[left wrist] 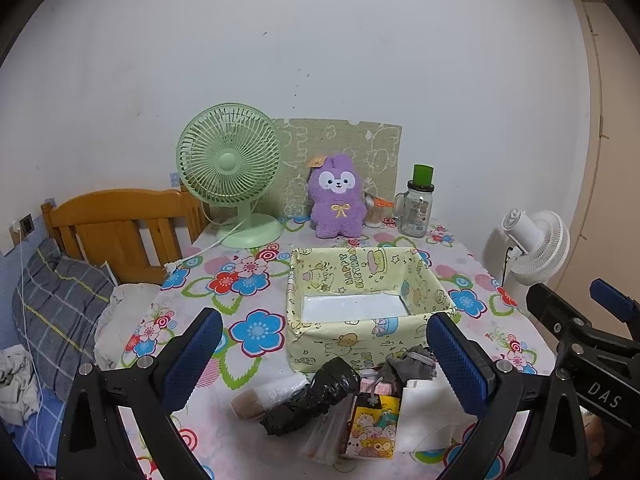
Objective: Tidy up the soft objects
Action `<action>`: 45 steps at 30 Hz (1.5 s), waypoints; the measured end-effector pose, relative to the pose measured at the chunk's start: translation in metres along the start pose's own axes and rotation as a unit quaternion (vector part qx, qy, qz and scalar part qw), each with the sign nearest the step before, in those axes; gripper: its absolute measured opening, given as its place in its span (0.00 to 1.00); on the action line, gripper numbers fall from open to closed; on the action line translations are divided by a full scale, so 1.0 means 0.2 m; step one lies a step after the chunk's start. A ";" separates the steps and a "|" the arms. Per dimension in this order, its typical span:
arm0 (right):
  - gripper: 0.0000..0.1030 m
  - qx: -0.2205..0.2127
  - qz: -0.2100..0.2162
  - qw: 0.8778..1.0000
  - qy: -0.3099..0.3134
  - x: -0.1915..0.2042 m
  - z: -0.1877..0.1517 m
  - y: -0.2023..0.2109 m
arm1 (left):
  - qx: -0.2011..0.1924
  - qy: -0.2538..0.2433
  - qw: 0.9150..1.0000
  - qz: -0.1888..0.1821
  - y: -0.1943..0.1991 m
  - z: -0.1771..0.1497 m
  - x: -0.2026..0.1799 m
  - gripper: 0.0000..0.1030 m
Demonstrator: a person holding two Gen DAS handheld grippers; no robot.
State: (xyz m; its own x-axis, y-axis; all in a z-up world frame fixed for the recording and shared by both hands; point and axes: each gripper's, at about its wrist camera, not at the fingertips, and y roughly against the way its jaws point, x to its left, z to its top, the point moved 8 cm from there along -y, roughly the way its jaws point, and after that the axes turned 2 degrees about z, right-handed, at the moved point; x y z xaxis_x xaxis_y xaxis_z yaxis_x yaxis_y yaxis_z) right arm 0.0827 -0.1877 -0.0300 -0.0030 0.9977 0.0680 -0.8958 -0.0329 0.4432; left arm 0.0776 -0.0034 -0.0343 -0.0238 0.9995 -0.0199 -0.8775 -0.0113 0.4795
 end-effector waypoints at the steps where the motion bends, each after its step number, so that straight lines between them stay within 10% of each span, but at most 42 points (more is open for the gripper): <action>1: 1.00 0.000 0.001 1.000 0.000 0.00 0.00 0.00 | 0.001 -0.001 1.000 0.000 0.00 0.00 0.00 1.00; 45: 1.00 -0.015 0.001 1.000 0.011 0.01 0.04 0.02 | 0.004 -0.005 1.000 0.005 -0.02 0.00 -0.01 1.00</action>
State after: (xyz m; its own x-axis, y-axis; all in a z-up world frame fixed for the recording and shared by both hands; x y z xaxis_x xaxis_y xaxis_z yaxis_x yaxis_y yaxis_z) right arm 0.0820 -0.1854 -0.0208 -0.0155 0.9987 0.0487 -0.9088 -0.0344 0.4157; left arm 0.0822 -0.0045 -0.0359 -0.0265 0.9996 -0.0060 -0.8733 -0.0202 0.4867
